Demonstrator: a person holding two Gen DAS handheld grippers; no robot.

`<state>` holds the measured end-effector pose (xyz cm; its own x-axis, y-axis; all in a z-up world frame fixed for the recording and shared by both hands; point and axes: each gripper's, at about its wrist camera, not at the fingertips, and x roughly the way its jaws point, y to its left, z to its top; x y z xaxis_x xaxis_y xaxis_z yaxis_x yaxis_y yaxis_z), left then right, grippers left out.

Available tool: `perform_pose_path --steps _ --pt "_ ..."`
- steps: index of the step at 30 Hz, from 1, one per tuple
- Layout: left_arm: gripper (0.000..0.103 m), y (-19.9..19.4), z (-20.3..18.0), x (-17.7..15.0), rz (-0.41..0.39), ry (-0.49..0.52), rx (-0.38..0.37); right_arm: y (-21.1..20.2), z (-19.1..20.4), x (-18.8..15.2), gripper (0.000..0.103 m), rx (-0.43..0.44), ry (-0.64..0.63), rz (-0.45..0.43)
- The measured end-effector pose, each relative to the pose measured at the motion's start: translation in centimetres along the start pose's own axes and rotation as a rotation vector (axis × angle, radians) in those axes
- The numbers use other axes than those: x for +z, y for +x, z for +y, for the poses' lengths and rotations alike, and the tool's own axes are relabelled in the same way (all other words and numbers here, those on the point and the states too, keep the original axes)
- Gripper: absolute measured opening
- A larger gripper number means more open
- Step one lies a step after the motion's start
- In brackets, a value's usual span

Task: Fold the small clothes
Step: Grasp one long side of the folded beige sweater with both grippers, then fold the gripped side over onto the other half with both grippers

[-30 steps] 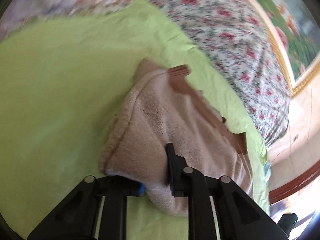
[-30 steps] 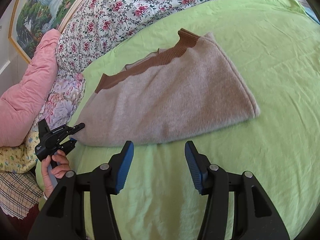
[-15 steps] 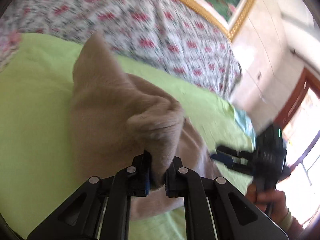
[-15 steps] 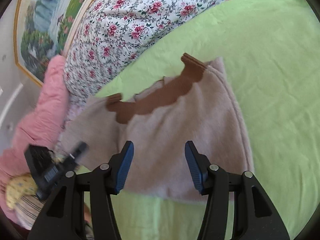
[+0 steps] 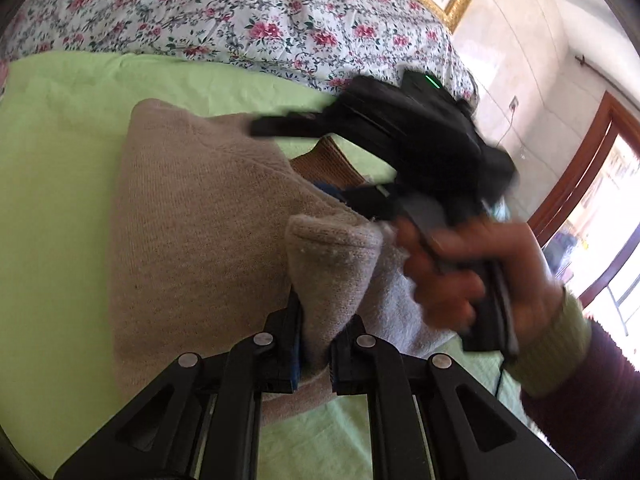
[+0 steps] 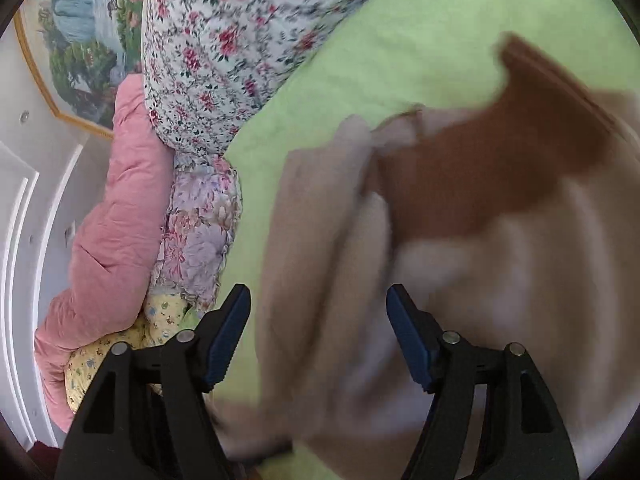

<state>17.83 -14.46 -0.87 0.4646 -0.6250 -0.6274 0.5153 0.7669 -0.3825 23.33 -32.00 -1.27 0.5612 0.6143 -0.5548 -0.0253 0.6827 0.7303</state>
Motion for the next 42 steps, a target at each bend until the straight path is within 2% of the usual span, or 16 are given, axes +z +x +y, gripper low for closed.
perform_pose_path --steps 1,2,3,6,9,12,14,19,23,26,32,34,38,40,42 --pt "0.008 0.0 -0.2 0.0 0.001 0.004 0.005 0.9 0.5 0.6 0.069 0.000 -0.019 0.015" --pt "0.008 -0.1 -0.3 0.0 0.000 0.007 0.013 2.0 0.9 1.2 0.050 -0.022 -0.035 0.031" --pt "0.008 -0.3 -0.4 0.2 -0.005 0.006 0.019 2.7 1.2 1.6 0.023 -0.053 -0.042 0.050" --pt "0.008 -1.1 -1.0 1.0 -0.021 0.001 -0.015 1.9 2.6 2.0 0.019 -0.066 -0.092 0.024" --pt "0.008 -1.2 -2.9 1.5 -0.029 0.038 -0.061 -2.1 3.6 1.4 0.018 -0.048 -0.138 -0.061" --pt "0.009 0.1 -5.7 1.4 -0.016 0.085 -0.093 -6.7 3.3 0.7 0.018 -0.112 -0.173 -0.132" --pt "0.009 1.4 -7.0 0.9 0.004 0.098 -0.111 -8.4 2.5 0.3 0.018 -0.156 -0.185 -0.151" --pt "0.009 6.0 -8.8 -0.6 0.102 0.101 -0.124 -11.4 -2.1 -1.2 0.018 -0.265 -0.108 -0.163" --pt "0.009 7.0 -9.8 -1.0 0.116 0.115 -0.115 -12.6 -5.1 -1.7 0.017 -0.283 -0.060 -0.177" --pt "0.010 7.4 -9.8 -0.8 0.114 0.121 -0.102 -13.1 -5.2 -1.4 0.017 -0.283 -0.098 -0.201" --pt "0.011 8.4 -9.5 -2.2 0.153 0.075 -0.105 -11.8 -6.4 -1.4 0.017 -0.358 -0.138 -0.174" --pt "0.016 8.0 -9.6 -2.4 0.156 0.080 -0.107 -12.0 -6.6 -1.7 0.018 -0.353 -0.136 -0.180" --pt "0.039 7.2 -9.9 -2.4 0.182 0.074 -0.144 -13.0 -6.2 -2.2 0.026 -0.382 -0.128 -0.196" --pt "0.043 6.4 -9.9 -2.5 0.191 0.067 -0.155 -13.6 -5.8 -2.7 0.038 -0.425 -0.124 -0.199" --pt "0.046 5.1 -9.9 -2.8 0.199 0.069 -0.171 -14.0 -5.4 -3.2 0.056 -0.435 -0.117 -0.203"
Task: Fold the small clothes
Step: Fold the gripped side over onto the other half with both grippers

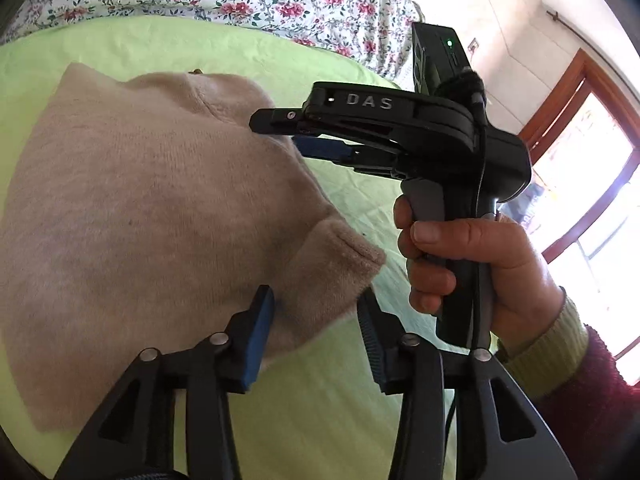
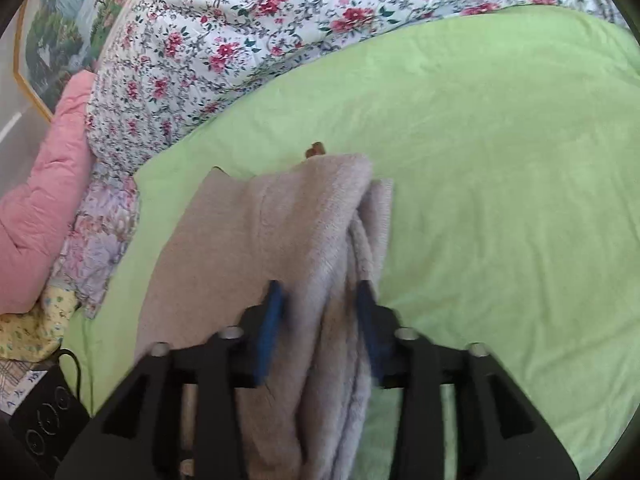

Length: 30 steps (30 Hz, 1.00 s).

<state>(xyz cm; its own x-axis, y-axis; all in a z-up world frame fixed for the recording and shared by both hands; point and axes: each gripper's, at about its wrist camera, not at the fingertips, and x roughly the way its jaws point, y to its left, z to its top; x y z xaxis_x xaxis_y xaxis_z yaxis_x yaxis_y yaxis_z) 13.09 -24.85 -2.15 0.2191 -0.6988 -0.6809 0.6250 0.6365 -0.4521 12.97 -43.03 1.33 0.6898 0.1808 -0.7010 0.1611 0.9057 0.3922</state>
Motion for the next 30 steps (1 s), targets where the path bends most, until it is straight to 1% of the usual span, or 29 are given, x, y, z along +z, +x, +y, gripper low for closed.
perform_pose_path --steps 1,3,5,6,9,12,15,19,20,23,25,28,30 --pt "0.046 -0.8 -0.1 -0.3 -0.001 0.005 -0.007 -0.5 0.1 -0.3 0.059 0.002 0.001 -0.001" --pt "0.053 -2.5 0.0 -0.9 -0.007 0.013 -0.004 -1.2 0.4 -0.9 0.067 0.009 -0.001 -0.002" --pt "0.054 -3.9 0.5 -1.2 -0.022 0.012 0.005 -1.9 0.7 -1.5 0.070 0.016 0.000 -0.005" --pt "0.057 -4.9 1.0 -1.3 -0.032 0.005 0.017 -2.2 0.8 -1.8 0.071 0.019 0.002 -0.004" --pt "0.066 -7.2 3.5 -1.2 -0.051 -0.051 0.060 -2.6 0.8 -2.6 0.072 0.030 0.011 0.004" --pt "0.069 -9.0 5.9 -0.8 -0.081 -0.099 0.101 -2.7 0.6 -3.3 0.073 0.041 0.033 0.016" --pt "0.073 -9.6 8.2 0.0 -0.101 -0.143 0.137 -2.7 0.3 -3.7 0.073 0.056 0.058 0.022" --pt "0.076 -8.6 10.6 2.3 -0.092 -0.201 0.157 -2.7 0.1 -4.0 0.073 0.063 0.080 0.028" --pt "0.078 -8.4 11.3 2.8 -0.092 -0.218 0.158 -2.6 0.1 -4.0 0.074 0.061 0.081 0.030" --pt "0.081 -8.1 12.8 3.4 -0.093 -0.254 0.131 -2.4 0.0 -3.9 0.076 0.075 0.086 0.031" --pt "0.081 -7.2 14.2 4.4 -0.075 -0.286 0.098 -2.0 -0.2 -3.6 0.076 0.092 0.100 0.032" --pt "0.081 -5.6 15.7 5.4 -0.041 -0.328 0.088 -1.3 -0.8 -3.2 0.076 0.113 0.129 0.033" --pt "0.081 -4.5 16.8 5.8 -0.015 -0.357 0.092 -0.7 -1.1 -2.8 0.076 0.100 0.137 0.038"
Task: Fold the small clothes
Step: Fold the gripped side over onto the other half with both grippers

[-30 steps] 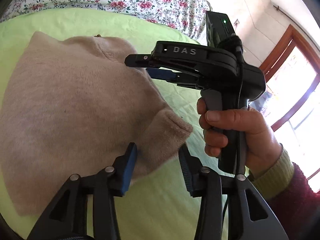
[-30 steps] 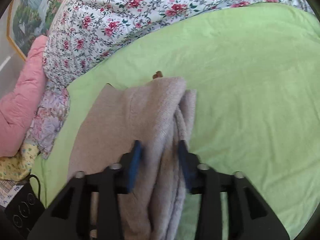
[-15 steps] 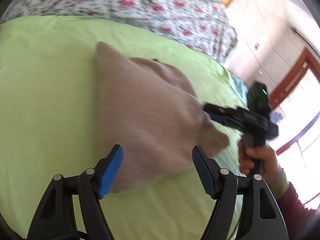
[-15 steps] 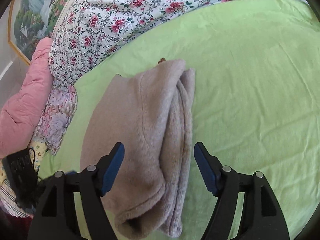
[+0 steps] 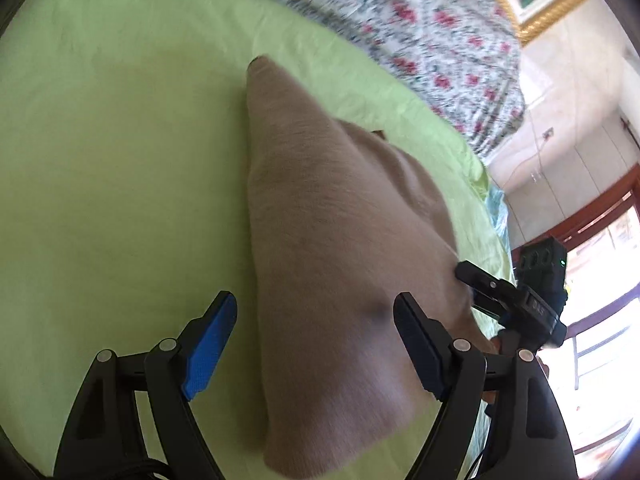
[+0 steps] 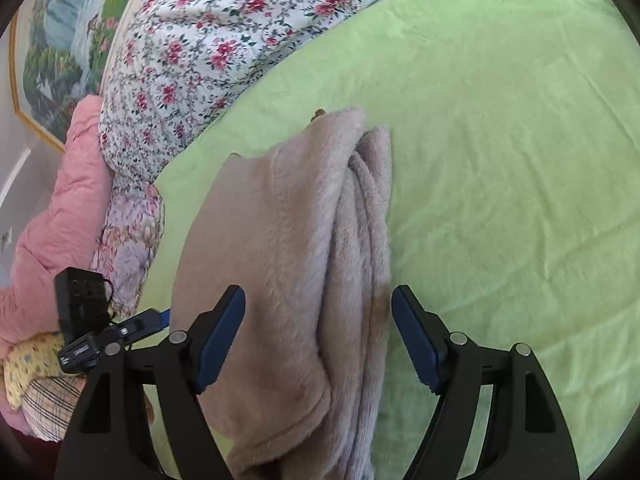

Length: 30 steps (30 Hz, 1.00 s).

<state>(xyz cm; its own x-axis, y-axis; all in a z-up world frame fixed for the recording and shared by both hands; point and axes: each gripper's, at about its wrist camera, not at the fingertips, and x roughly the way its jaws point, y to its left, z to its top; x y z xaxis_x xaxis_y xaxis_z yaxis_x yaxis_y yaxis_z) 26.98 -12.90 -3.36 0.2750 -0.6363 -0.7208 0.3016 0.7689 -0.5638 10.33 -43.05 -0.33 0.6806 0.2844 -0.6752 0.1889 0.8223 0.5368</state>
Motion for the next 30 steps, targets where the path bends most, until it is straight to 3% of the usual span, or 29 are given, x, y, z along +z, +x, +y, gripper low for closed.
perform_pose_path --steps 8,10,11,12,16,23,30 --pt "0.082 3.9 1.1 0.9 0.057 -0.021 -0.059 2.5 -0.1 0.8 0.074 0.029 -0.002 0.047" --pt "0.076 4.6 1.1 1.1 0.058 -0.008 -0.086 3.1 -0.1 0.9 0.066 0.043 0.006 0.065" --pt "0.060 4.9 1.1 1.2 0.063 -0.010 -0.104 3.3 -0.1 1.0 0.058 0.060 0.017 0.072" --pt "0.055 5.3 1.3 1.2 0.082 -0.022 -0.136 3.7 -0.4 0.9 0.049 0.094 0.050 0.088" --pt "0.044 4.9 1.1 0.9 0.053 -0.010 -0.134 3.5 0.1 0.5 0.039 0.104 0.044 0.072" --pt "0.042 -1.6 0.3 -1.0 -0.034 0.047 -0.116 1.4 4.4 -1.4 0.035 0.159 -0.018 0.027" --pt "0.042 -10.6 4.1 -5.1 -0.113 0.052 -0.038 4.0 10.8 -4.9 0.035 0.287 -0.099 0.050"
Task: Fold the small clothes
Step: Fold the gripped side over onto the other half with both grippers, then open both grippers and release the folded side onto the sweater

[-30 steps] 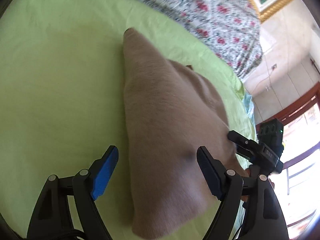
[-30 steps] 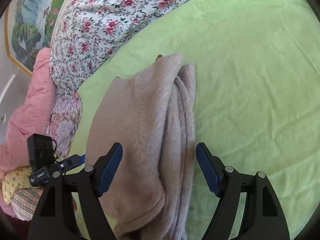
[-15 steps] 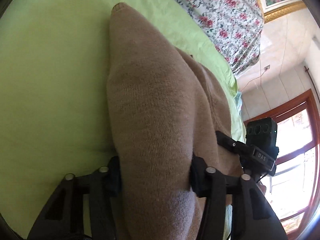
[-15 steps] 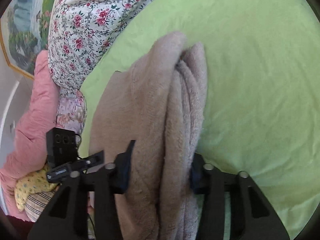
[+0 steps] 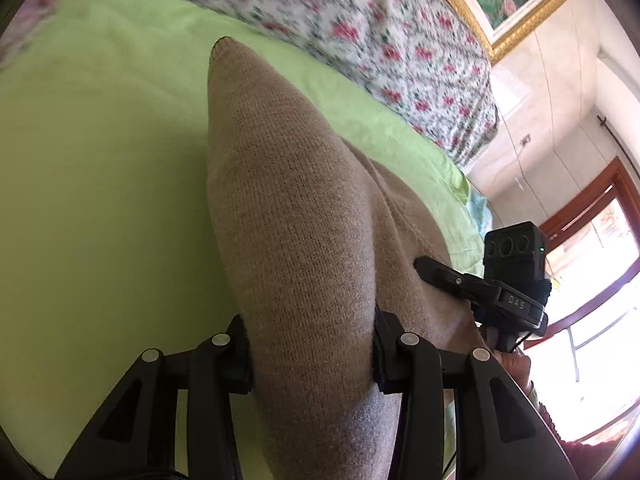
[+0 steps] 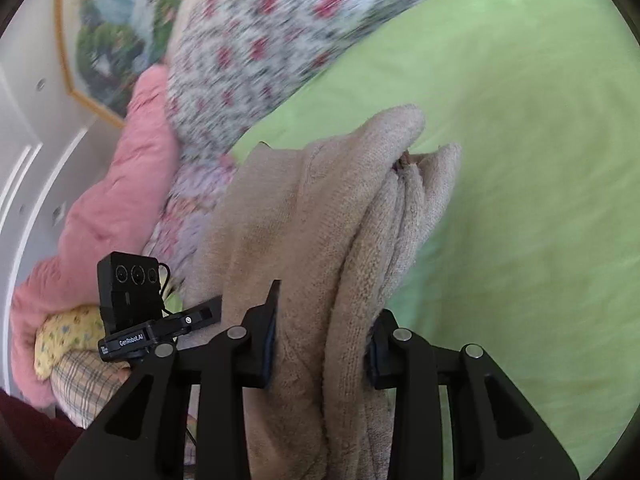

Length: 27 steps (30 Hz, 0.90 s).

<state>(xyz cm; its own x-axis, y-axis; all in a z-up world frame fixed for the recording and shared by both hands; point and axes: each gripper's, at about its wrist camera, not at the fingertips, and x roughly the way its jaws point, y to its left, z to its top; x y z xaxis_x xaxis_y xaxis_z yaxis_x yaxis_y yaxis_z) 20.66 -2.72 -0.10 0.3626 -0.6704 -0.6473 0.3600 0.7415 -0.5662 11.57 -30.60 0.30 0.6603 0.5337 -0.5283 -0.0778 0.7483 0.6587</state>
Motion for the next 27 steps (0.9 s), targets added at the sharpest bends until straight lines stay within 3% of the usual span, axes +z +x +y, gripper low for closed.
perform_pose_path --steps 5,10,15,19,21,27 --pt "0.042 -3.6 3.7 -2.5 -0.029 -0.055 0.041 4.6 2.0 -1.3 0.035 0.066 -0.013 0.071" --pt "0.047 -3.1 7.5 -4.6 -0.007 -0.146 0.055 7.9 2.3 -2.6 0.036 0.018 -0.013 0.129" --pt "0.063 -2.5 7.2 -4.8 -0.019 -0.145 0.106 7.9 1.6 -2.9 0.041 -0.007 0.019 0.136" --pt "0.067 -3.9 7.0 -4.8 -0.020 -0.111 0.161 7.3 2.1 -2.7 0.049 -0.061 0.008 0.143" --pt "0.067 -5.2 6.6 -4.4 -0.037 -0.088 0.191 6.2 2.6 -2.2 0.054 -0.121 -0.019 0.119" --pt "0.065 -7.2 6.7 -1.6 -0.109 -0.068 0.309 3.4 4.5 0.7 0.052 -0.220 -0.099 -0.010"
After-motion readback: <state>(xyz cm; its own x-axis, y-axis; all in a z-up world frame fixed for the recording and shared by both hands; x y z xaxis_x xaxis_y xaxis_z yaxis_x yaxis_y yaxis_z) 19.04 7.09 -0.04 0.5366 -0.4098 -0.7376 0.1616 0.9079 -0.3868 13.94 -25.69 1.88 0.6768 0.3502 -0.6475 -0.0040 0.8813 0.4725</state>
